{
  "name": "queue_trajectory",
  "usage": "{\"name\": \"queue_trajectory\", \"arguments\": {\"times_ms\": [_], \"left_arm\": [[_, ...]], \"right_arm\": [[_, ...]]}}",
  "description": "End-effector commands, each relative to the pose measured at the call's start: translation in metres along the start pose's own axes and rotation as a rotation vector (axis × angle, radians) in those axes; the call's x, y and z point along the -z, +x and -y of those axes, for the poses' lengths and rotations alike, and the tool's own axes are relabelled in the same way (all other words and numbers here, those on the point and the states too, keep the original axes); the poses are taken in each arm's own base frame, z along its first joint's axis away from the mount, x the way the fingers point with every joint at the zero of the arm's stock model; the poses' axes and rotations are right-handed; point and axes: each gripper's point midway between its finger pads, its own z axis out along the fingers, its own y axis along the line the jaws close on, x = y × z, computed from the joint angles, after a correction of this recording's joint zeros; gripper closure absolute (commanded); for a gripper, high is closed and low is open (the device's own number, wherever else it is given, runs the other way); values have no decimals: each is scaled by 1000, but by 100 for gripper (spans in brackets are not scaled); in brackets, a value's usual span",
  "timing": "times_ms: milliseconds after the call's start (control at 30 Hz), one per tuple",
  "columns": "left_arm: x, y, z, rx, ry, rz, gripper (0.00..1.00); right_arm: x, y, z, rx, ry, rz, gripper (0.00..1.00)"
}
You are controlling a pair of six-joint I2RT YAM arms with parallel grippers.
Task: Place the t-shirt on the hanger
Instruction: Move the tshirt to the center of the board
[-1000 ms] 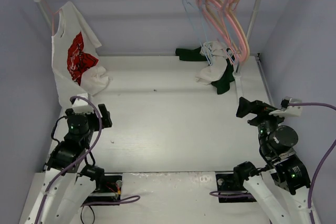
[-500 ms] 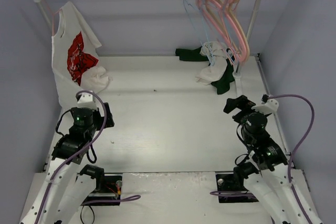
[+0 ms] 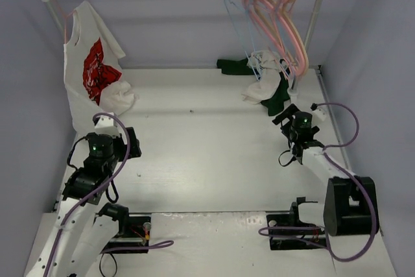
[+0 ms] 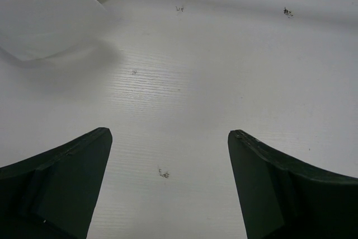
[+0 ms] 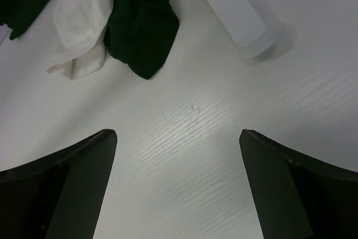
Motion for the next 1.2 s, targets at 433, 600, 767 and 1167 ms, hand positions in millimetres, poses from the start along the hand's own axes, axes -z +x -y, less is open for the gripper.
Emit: {"name": "queue_trajectory", "arguments": {"times_ms": [433, 600, 767, 1167], "left_arm": [[2, -12, 9, -8, 32, 33, 13], [1, -11, 8, -13, 31, 29, 13], [1, -11, 8, -14, 33, 30, 13], [3, -11, 10, -9, 44, 36, 13]], "right_arm": [[-117, -2, -70, -63, -198, -41, 12], [-143, 16, -63, -61, -170, -83, 34], [-136, 25, -61, -26, -201, -107, 84], [51, 55, -133, 185, -464, -158, 100]]}}
